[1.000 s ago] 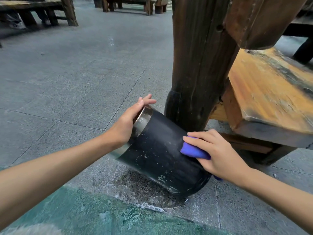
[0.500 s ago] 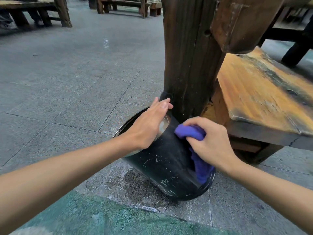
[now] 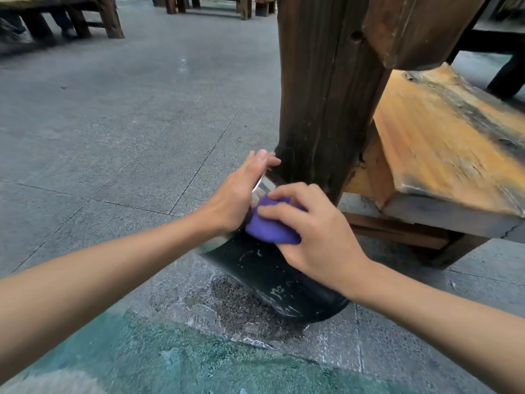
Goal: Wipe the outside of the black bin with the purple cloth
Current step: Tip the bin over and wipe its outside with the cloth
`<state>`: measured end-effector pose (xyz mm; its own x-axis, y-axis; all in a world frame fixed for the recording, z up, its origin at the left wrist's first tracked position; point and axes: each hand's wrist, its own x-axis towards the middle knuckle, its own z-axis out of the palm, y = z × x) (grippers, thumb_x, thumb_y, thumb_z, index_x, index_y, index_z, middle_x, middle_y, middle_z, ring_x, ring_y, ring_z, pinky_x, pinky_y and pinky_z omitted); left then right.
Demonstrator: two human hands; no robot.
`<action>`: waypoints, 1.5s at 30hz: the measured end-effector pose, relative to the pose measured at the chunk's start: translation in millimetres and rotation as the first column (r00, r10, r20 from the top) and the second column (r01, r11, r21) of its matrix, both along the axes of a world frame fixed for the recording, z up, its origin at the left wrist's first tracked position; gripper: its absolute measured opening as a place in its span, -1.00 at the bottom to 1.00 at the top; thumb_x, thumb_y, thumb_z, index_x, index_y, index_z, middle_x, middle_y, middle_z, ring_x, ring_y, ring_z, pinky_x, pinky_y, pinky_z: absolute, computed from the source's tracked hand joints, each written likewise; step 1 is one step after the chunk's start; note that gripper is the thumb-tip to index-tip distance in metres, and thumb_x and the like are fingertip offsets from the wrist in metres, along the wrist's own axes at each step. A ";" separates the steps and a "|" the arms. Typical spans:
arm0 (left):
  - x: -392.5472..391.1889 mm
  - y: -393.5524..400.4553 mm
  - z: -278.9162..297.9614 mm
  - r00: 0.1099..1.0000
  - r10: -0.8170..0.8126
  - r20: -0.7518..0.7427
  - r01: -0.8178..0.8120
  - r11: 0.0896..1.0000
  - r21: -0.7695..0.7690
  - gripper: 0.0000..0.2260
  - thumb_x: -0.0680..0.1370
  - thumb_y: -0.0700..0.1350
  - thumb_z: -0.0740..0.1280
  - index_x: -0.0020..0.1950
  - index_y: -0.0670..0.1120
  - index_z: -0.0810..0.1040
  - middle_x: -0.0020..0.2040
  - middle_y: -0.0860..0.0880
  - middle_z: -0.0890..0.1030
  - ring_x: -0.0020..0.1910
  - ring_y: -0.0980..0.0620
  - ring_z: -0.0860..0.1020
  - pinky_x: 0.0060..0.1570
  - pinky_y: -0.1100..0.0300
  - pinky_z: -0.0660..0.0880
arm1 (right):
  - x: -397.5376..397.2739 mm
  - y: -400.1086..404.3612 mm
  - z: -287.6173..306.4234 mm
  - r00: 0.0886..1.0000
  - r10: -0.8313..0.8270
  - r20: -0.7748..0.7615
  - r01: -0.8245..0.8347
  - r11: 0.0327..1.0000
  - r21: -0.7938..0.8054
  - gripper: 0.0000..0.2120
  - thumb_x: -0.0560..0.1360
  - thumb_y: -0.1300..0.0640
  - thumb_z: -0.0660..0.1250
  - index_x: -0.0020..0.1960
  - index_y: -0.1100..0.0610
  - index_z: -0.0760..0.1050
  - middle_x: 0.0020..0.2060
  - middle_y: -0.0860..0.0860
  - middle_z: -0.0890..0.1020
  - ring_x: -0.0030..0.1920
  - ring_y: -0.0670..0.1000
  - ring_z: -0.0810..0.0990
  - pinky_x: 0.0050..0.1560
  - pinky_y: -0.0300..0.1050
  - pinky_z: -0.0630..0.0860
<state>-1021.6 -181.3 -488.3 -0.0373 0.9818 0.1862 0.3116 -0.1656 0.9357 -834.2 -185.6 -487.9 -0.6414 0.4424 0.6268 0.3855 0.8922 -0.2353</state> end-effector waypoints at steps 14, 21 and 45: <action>-50.8 -0.9 -19.2 0.993 0.024 -0.117 -0.010 0.993 0.117 -0.57 0.48 0.27 0.23 0.36 0.32 0.47 0.59 0.23 0.27 0.57 0.32 0.18 0.49 0.23 0.11 | 103.4 32.2 -71.9 0.944 -0.050 0.325 0.091 0.990 -0.111 -0.52 0.27 0.34 0.48 0.13 0.00 0.58 0.21 0.01 0.51 0.03 0.07 0.49 -0.17 0.06 0.60; -68.5 -1.3 -37.3 0.991 0.040 -0.129 -0.024 0.993 0.120 -0.66 0.54 0.23 0.20 0.30 0.25 0.50 0.56 0.40 0.22 0.57 0.34 0.15 0.49 0.02 0.11 | 103.3 35.6 -69.9 0.970 -0.143 0.195 0.190 0.950 -0.249 -0.50 0.24 0.44 0.50 0.08 0.02 0.67 0.08 -0.08 0.56 0.04 0.06 0.58 0.07 0.03 0.54; -28.1 -19.3 -3.6 0.974 0.052 0.220 -0.067 0.996 0.062 -0.56 0.69 0.06 -0.08 0.37 -0.02 0.49 0.65 0.02 0.18 0.62 0.23 0.08 0.56 0.29 0.00 | -42.3 -3.4 -2.8 0.956 0.070 0.283 -0.116 0.983 0.146 -0.75 0.41 0.28 0.29 0.00 0.11 0.66 0.05 0.03 0.64 -0.05 0.16 0.55 -0.25 -0.02 0.47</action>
